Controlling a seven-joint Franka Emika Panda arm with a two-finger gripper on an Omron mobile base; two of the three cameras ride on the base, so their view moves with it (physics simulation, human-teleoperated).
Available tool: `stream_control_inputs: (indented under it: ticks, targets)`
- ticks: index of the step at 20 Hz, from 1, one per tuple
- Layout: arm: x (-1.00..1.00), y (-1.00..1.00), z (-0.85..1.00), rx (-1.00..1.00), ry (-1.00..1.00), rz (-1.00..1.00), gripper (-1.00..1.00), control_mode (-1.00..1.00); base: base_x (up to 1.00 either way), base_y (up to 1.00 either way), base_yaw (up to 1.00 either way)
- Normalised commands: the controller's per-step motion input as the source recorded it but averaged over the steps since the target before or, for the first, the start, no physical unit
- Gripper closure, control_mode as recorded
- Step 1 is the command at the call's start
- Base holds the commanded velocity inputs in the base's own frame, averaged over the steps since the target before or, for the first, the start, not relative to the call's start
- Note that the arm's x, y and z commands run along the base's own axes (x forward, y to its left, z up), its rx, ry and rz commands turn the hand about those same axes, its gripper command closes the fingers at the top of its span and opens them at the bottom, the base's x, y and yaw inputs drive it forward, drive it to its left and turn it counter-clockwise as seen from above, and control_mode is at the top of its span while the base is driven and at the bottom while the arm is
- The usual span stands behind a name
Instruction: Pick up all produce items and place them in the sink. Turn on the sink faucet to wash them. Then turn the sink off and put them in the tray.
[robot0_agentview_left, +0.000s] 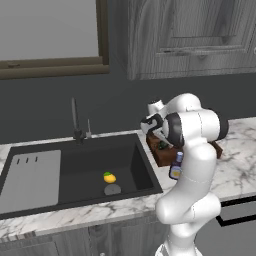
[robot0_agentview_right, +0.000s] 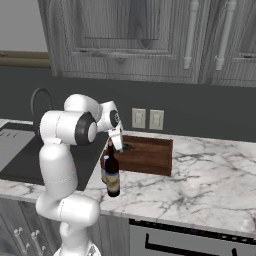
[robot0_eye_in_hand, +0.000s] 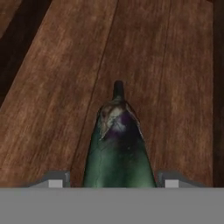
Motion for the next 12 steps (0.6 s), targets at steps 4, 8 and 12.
stream_control_inputs:
  ticks: [4,8,12]
  targets:
    - [0.0,0.05,0.01,0.0,-0.07,0.0,-1.0,-1.0,0.0,0.0,0.0]
    - [0.0,0.06,0.09,0.0,-0.09,0.0,-1.0,-1.0,0.0,0.0,0.0]
    - [-0.04,0.08,0.23,-0.02,-0.13,0.0,-1.0,-1.0,0.0,0.0,0.0]
